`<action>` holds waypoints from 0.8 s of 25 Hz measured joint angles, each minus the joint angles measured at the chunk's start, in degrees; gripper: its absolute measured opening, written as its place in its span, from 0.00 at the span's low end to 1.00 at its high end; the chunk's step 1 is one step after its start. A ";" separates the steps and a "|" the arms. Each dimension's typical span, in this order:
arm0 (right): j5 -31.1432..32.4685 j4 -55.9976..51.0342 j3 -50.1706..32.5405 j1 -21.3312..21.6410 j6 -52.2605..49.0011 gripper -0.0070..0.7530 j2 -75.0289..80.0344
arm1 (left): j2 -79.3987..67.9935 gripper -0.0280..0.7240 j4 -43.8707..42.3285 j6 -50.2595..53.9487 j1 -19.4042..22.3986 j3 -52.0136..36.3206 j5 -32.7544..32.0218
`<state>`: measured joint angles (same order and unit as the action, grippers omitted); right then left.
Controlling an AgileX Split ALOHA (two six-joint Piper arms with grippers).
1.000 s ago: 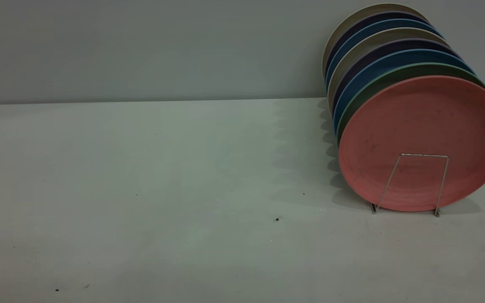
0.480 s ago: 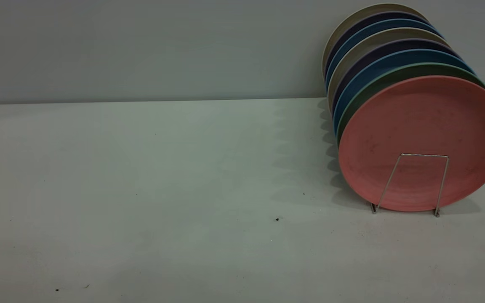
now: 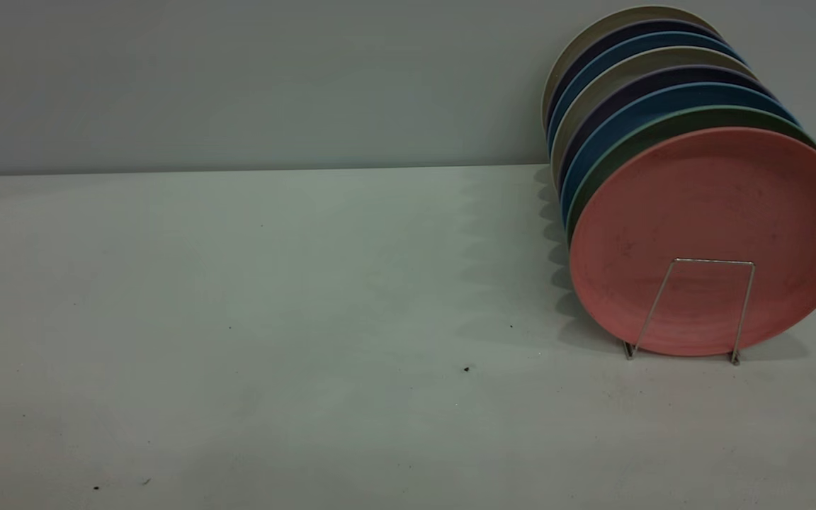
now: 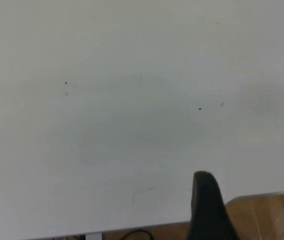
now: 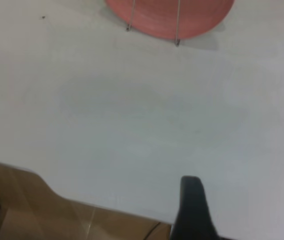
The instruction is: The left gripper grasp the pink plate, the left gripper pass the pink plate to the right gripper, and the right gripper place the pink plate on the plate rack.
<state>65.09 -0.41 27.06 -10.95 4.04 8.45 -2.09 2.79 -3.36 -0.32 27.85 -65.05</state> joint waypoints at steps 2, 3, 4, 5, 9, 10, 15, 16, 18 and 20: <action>0.00 0.00 0.00 0.00 0.00 0.75 0.00 | 0.00 0.68 0.00 0.00 0.00 0.00 0.00; 0.00 0.00 0.00 0.00 -0.06 0.75 0.00 | 0.00 0.68 0.00 0.05 0.00 0.00 0.00; 0.00 0.00 0.00 0.00 -0.06 0.75 -0.06 | 0.00 0.68 0.00 0.05 0.00 0.00 0.00; 0.00 0.00 0.00 0.31 -0.06 0.75 -0.34 | 0.00 0.68 0.00 0.05 0.00 0.00 0.00; 0.00 -0.07 0.00 4.60 -0.06 0.75 -3.34 | 0.96 0.68 0.00 0.05 0.00 0.00 0.05; 0.00 -0.07 0.00 5.59 -0.06 0.75 -4.47 | 1.73 0.68 0.00 0.05 0.00 0.00 0.05; 0.23 -0.07 0.00 7.68 -0.06 0.75 -9.35 | 3.26 0.68 0.00 0.05 0.00 0.00 0.05; 0.22 -0.07 0.00 7.68 -0.06 0.75 -9.37 | 3.34 0.68 0.00 0.05 0.00 0.00 0.05; 0.22 -0.07 0.00 7.68 -0.06 0.75 -9.37 | 3.34 0.68 0.00 0.10 0.00 0.00 0.05; 0.22 -0.07 0.00 7.68 -0.06 0.75 -9.37 | 3.34 0.68 0.00 0.10 0.00 0.00 0.05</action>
<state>65.32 -0.49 27.06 -3.28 3.98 -0.92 1.25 2.79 -3.26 -0.32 27.85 -65.00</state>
